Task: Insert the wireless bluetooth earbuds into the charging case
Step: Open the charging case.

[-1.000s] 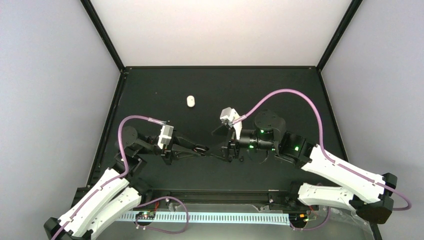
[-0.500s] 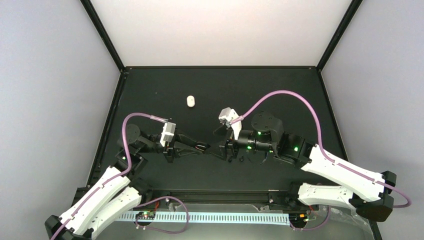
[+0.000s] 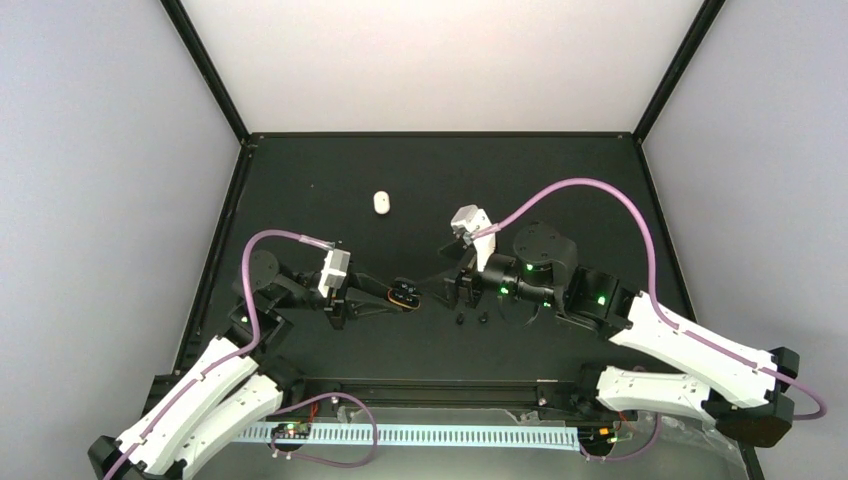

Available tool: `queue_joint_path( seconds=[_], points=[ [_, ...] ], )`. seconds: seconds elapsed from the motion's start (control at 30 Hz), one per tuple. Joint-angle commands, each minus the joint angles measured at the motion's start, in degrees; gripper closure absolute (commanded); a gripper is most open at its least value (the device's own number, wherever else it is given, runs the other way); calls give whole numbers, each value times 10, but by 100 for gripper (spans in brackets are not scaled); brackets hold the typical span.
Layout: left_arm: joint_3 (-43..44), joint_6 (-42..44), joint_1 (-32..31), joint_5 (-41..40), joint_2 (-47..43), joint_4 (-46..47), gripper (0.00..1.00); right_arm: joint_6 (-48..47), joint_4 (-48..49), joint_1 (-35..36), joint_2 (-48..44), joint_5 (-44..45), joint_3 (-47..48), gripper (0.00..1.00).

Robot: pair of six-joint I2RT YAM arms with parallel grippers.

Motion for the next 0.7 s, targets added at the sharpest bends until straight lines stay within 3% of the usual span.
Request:
queue_joint_path(
  seconds=[0.0,0.2,0.4,0.53,0.67],
  points=[
    [15,21,-2,12,-9,-14,98,8,19,-1,-25,-9,-2,19],
    [14,21,-2,11,-6,-11,98,13,36,-2,-15,-114,8,21],
    [18,9,-2,19,-3,4,98,10,26,-1,11,-126,24,28],
    [17,19,-2,13,-8,-15,98,15,38,-2,-5,-76,13,28],
    [13,36,-2,-1,-31,-60,98,34,10,-15,-63,72,-25,24]
  ],
)
